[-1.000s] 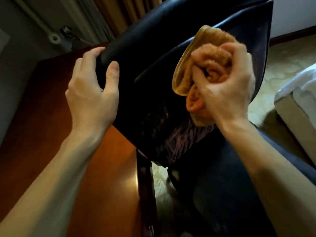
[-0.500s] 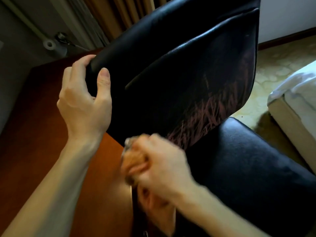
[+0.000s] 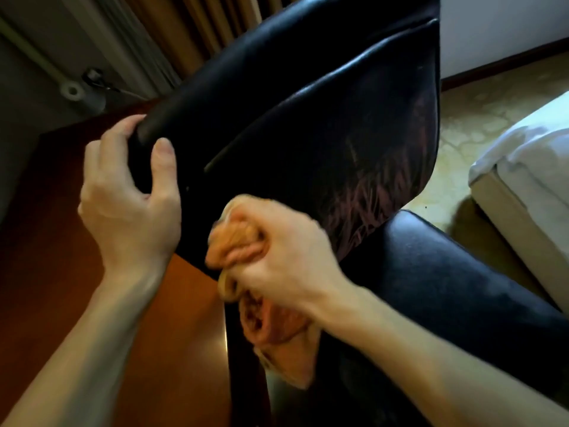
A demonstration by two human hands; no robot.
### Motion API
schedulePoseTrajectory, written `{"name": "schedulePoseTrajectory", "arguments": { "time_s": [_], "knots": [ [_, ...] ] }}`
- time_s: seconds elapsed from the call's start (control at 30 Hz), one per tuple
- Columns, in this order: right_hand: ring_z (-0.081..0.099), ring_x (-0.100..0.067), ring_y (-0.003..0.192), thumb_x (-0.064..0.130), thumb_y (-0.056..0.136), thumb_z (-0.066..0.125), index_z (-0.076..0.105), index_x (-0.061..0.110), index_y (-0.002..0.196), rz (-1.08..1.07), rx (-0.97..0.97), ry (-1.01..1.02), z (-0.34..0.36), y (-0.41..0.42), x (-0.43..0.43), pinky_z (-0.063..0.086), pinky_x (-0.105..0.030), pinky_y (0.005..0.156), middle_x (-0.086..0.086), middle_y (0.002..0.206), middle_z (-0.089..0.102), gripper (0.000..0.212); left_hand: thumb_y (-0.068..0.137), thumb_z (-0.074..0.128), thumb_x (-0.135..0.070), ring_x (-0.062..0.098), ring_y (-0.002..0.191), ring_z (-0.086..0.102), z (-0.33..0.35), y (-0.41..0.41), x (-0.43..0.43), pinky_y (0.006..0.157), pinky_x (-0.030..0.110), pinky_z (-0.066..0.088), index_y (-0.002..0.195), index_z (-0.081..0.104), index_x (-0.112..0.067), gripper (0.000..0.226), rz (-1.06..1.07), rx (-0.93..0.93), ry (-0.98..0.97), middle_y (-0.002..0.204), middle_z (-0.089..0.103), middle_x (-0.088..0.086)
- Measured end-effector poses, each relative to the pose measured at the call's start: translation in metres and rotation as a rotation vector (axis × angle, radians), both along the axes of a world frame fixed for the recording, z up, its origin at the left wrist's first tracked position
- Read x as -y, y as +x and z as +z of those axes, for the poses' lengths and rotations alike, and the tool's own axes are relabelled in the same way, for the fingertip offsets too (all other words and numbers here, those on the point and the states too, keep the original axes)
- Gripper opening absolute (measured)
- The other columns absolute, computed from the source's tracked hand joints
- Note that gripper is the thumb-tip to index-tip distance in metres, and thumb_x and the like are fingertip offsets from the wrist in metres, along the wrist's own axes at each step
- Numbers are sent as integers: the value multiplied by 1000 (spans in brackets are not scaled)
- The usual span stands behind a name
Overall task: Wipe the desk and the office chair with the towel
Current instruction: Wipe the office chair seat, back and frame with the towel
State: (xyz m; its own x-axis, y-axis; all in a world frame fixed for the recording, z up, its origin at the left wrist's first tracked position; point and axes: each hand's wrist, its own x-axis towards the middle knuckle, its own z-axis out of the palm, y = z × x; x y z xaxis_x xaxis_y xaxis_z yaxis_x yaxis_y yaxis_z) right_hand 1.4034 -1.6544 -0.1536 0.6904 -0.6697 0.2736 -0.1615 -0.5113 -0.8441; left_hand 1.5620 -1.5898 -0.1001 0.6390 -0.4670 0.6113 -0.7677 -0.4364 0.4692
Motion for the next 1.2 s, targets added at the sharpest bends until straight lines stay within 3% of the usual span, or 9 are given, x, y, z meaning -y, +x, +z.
{"name": "schedulePoseTrajectory", "arguments": {
  "time_s": [0.17,0.27,0.37,0.5,0.63,0.87,0.97,1.07,1.2],
  "knots": [
    [78,-16,85,23,72,77,69,27,105,-383,415,135,37,-45,134,62,-54,74,11,100,79,35,101,36,-68,19,111,57,7,18,2,99,46,50,137,49,-29,55,-44,17,159,123,59,4],
    [76,-18,90,25,79,77,67,11,110,-603,462,95,45,-80,209,61,-50,84,2,100,77,36,98,41,-66,38,106,62,31,19,22,90,62,53,130,52,-26,53,-106,58,309,117,63,11],
    [67,1,98,49,81,71,64,29,112,-750,328,57,46,-102,260,56,-32,95,14,106,70,37,95,43,-57,46,103,61,55,5,65,86,60,53,131,55,-22,52,-131,233,466,117,64,18],
    [66,-17,114,31,81,62,67,40,117,-673,113,104,29,-72,273,52,-41,103,5,125,69,38,93,47,-52,49,121,53,51,-30,125,99,59,42,150,41,-6,73,-157,346,545,135,53,29],
    [54,-29,123,36,82,64,56,37,134,-765,-38,102,6,-33,210,43,-53,107,-4,134,53,53,94,46,-61,50,143,29,17,-62,155,121,61,16,159,17,-2,93,43,407,601,154,29,32],
    [60,-24,109,41,67,69,63,29,109,66,-65,14,-14,-30,80,56,-45,83,4,114,58,44,97,39,-58,48,141,34,8,-65,159,123,58,15,159,25,-7,81,122,445,502,150,36,29],
    [68,-18,107,41,61,67,70,31,112,-203,188,222,-5,-45,126,58,-46,87,9,115,67,53,97,38,-59,47,142,33,6,-63,160,123,57,13,160,24,-7,82,140,458,506,151,36,28],
    [73,-26,94,42,66,74,70,37,115,-523,287,190,14,-64,204,61,-53,77,6,114,65,49,98,37,-60,47,143,33,4,-62,160,124,57,12,160,23,-7,82,149,454,498,152,35,28],
    [66,-17,106,44,73,62,64,39,118,-730,85,69,25,-67,276,56,-45,93,9,116,64,46,99,34,-61,46,144,32,0,-61,163,124,56,11,161,21,-8,83,165,485,508,153,34,27]
  ]
}}
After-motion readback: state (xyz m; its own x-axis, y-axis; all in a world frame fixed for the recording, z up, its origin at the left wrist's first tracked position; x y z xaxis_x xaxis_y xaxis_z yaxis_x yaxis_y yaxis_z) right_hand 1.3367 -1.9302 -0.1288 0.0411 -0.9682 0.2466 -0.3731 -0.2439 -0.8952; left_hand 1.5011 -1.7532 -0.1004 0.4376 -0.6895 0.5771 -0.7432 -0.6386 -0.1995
